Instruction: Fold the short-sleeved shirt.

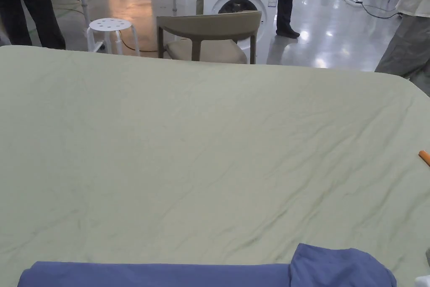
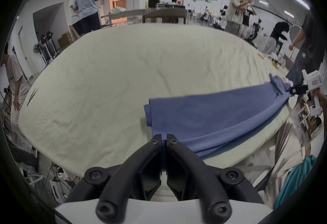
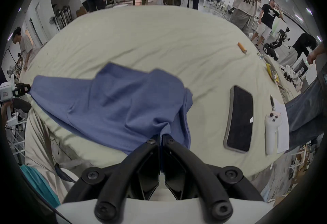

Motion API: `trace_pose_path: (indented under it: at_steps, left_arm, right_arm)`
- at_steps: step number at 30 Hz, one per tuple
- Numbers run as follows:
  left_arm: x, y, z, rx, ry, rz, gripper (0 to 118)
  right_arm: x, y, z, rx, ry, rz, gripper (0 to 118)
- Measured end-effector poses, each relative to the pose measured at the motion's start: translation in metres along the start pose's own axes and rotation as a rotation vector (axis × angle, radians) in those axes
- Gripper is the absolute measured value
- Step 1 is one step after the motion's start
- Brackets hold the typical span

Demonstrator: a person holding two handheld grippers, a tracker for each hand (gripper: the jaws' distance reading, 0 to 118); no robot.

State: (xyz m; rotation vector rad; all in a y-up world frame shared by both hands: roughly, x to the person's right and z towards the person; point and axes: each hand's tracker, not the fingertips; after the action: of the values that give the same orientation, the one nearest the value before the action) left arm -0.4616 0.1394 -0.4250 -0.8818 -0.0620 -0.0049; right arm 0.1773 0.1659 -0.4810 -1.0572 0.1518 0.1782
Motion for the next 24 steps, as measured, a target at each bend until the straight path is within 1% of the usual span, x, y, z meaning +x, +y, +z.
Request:
trace_pose_path:
  at_steps: [3, 6, 7, 8, 9, 10, 11, 12, 13, 17, 19, 21, 23, 24]
  left_arm:
    - [0.002, -0.004, -0.010, -0.014, 0.006, -0.006, 0]
    - [0.006, -0.007, -0.021, -0.040, 0.022, -0.032, 1]
    - [0.006, -0.008, -0.022, -0.040, 0.025, -0.028, 5]
    - [0.006, -0.008, -0.022, -0.034, 0.026, -0.019, 11]
    - [0.005, -0.007, -0.019, -0.021, 0.031, -0.011, 16]
    - [0.005, -0.005, -0.016, -0.010, 0.029, -0.002, 23]
    - [0.004, -0.002, -0.011, 0.011, 0.043, 0.015, 29]
    - [0.003, 0.002, -0.007, 0.053, 0.056, 0.032, 35]
    - [0.003, 0.007, -0.002, 0.108, 0.064, 0.047, 39]
    - [0.015, 0.039, 0.013, 0.265, 0.061, 0.061, 39]
    - [0.025, 0.056, 0.014, 0.336, 0.051, 0.055, 39]
    - [0.039, 0.075, 0.012, 0.393, 0.069, 0.046, 39]
    - [0.053, 0.092, 0.007, 0.462, 0.084, 0.025, 39]
    - [0.060, 0.099, 0.005, 0.495, 0.098, 0.017, 38]
  right_arm:
    - [-0.003, -0.005, -0.013, -0.019, -0.013, -0.002, 0]
    - [-0.003, -0.008, -0.025, -0.033, -0.012, -0.021, 1]
    - [-0.003, -0.009, -0.027, -0.035, -0.007, -0.028, 8]
    - [-0.004, -0.009, -0.028, -0.041, -0.004, -0.030, 18]
    - [-0.004, -0.009, -0.026, -0.040, -0.011, -0.034, 34]
    - [-0.004, -0.008, -0.020, -0.043, -0.039, -0.030, 58]
    - [-0.003, -0.005, -0.012, -0.044, -0.075, -0.016, 72]
    - [-0.002, -0.002, -0.004, -0.037, -0.086, -0.012, 79]
    - [-0.002, 0.003, 0.009, -0.004, -0.103, -0.021, 80]
    - [-0.012, 0.029, 0.052, 0.163, -0.129, -0.050, 80]
    - [-0.026, 0.045, 0.062, 0.249, -0.132, -0.041, 80]
    - [-0.043, 0.062, 0.062, 0.376, -0.138, -0.043, 80]
    - [-0.062, 0.081, 0.058, 0.473, -0.153, -0.068, 80]
    - [-0.071, 0.089, 0.056, 0.533, -0.139, -0.078, 80]
